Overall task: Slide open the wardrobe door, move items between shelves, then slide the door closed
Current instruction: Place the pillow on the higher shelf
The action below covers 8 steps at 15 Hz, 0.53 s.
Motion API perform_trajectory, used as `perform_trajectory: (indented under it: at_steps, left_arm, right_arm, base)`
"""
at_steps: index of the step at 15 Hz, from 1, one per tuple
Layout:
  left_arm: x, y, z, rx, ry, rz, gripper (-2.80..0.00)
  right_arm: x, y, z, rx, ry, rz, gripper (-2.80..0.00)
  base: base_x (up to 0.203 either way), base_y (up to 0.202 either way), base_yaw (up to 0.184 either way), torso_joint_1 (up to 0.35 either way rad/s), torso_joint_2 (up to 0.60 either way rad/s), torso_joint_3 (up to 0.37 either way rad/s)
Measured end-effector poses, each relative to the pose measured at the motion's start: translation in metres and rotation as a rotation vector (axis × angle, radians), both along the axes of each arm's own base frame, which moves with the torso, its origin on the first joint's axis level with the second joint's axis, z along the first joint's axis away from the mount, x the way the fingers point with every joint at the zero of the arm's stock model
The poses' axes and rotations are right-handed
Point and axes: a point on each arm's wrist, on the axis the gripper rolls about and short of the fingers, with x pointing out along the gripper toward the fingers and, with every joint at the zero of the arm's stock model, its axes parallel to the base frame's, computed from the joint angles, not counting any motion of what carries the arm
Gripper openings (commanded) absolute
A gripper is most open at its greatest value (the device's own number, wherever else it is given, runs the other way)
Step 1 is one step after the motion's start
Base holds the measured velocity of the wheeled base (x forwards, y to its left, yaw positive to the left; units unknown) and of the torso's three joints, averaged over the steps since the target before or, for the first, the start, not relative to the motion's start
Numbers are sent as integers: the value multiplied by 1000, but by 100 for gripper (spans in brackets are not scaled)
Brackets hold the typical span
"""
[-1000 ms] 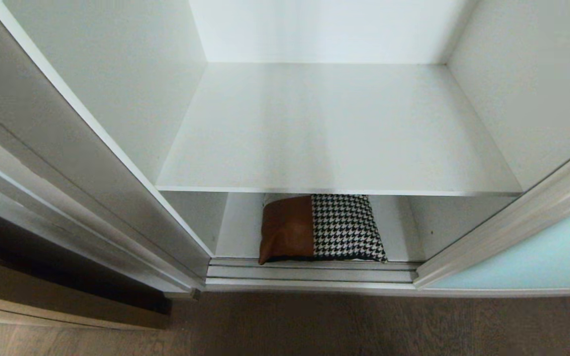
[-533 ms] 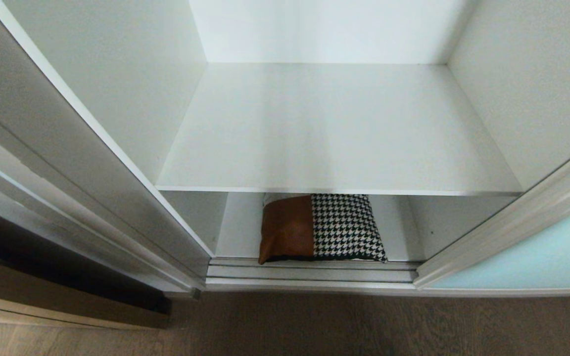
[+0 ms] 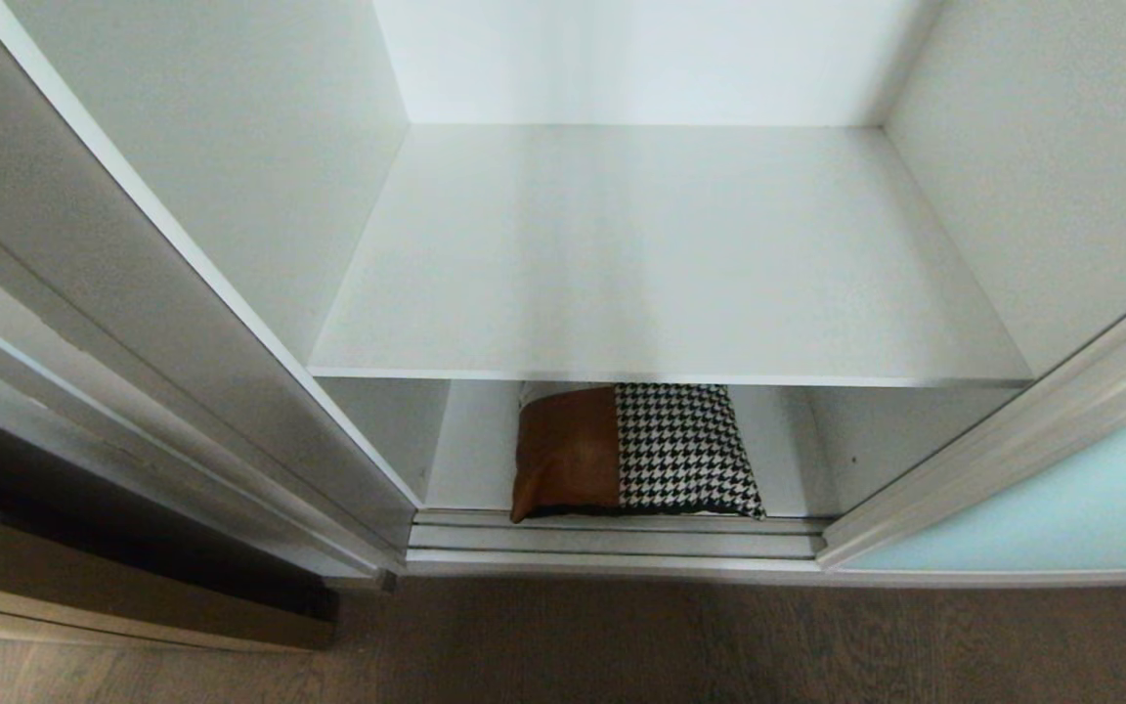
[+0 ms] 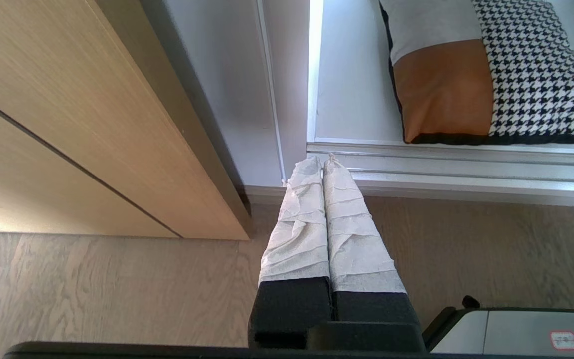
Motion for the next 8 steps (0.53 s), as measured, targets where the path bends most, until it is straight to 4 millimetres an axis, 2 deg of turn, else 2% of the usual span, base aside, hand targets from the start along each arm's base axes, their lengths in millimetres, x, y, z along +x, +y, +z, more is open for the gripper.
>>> perform_trajectory:
  at_steps: [8]
  left_arm:
    - [0, 0, 0, -1, 0, 0, -280]
  right_arm:
    - [0, 0, 0, 4, 0, -2, -280]
  base:
    - [0, 0, 0, 0, 0, 0]
